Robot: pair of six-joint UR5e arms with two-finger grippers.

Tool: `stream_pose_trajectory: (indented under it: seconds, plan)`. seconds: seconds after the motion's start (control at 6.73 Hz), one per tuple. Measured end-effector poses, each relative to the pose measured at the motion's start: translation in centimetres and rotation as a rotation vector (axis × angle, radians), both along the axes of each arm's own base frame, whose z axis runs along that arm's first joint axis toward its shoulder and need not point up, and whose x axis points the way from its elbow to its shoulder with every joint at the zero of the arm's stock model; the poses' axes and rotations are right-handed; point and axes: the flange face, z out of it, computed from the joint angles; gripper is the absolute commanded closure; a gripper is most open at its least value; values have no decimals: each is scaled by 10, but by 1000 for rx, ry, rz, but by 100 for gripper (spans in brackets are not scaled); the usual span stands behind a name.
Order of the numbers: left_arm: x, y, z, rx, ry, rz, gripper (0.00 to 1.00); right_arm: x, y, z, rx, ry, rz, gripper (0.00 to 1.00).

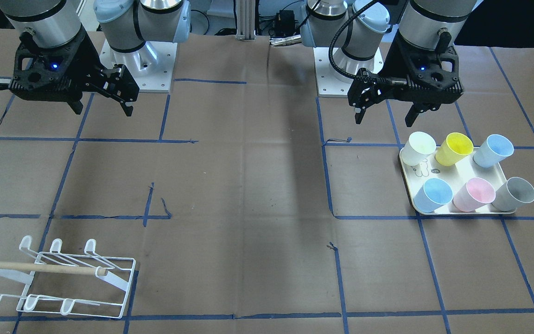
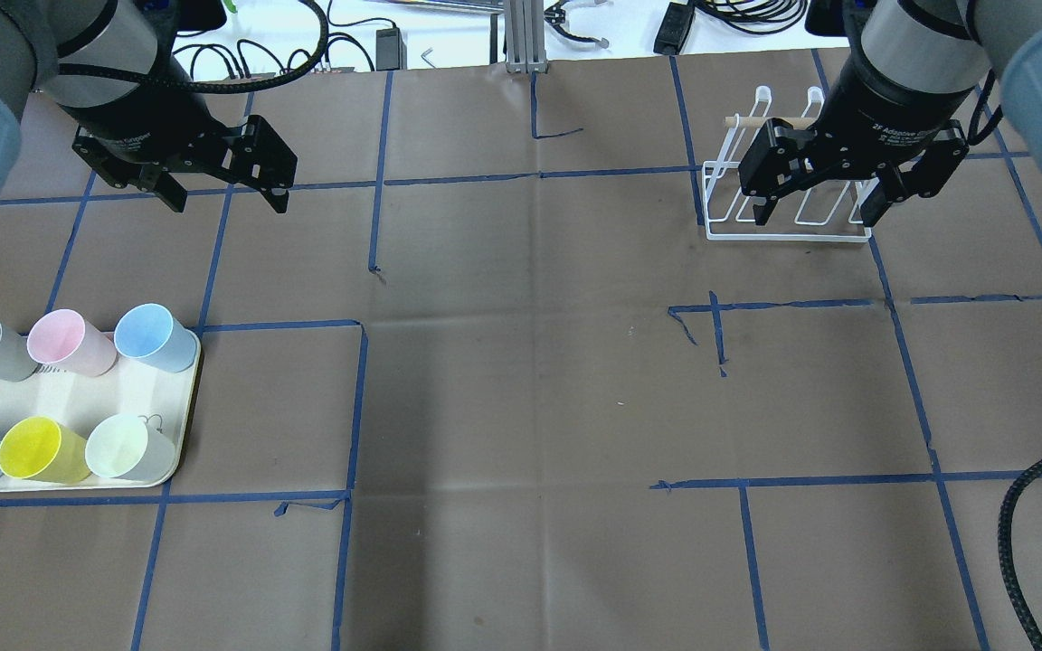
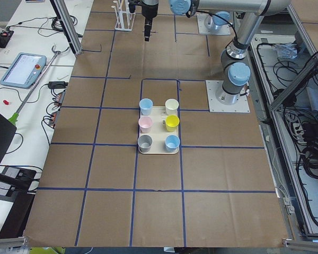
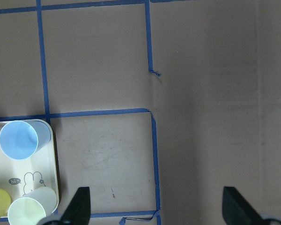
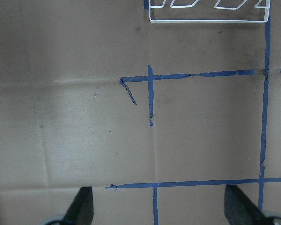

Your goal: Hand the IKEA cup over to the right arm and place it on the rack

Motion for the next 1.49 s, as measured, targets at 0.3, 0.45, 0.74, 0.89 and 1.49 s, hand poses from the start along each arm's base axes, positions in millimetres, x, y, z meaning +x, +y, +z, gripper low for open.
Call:
stream_pose_trajectory:
  seconds: [0.3, 0.45, 0.74, 0.89, 1.49]
  plan:
    - [0, 1, -2, 4, 1, 0, 0, 0, 0, 0, 0, 0, 0, 0]
    - [0, 1, -3, 5, 2, 0, 0, 0, 0, 0, 1, 0, 0, 0]
    - [-2, 4, -6, 16, 7, 22, 0, 0, 0, 0, 1, 0, 0, 0]
    - [-4, 7, -7, 34, 14, 43, 0, 0, 0, 0, 1, 0, 0, 0]
    - [-8, 23, -7, 159, 8, 47, 0, 0, 0, 0, 1, 0, 0, 0]
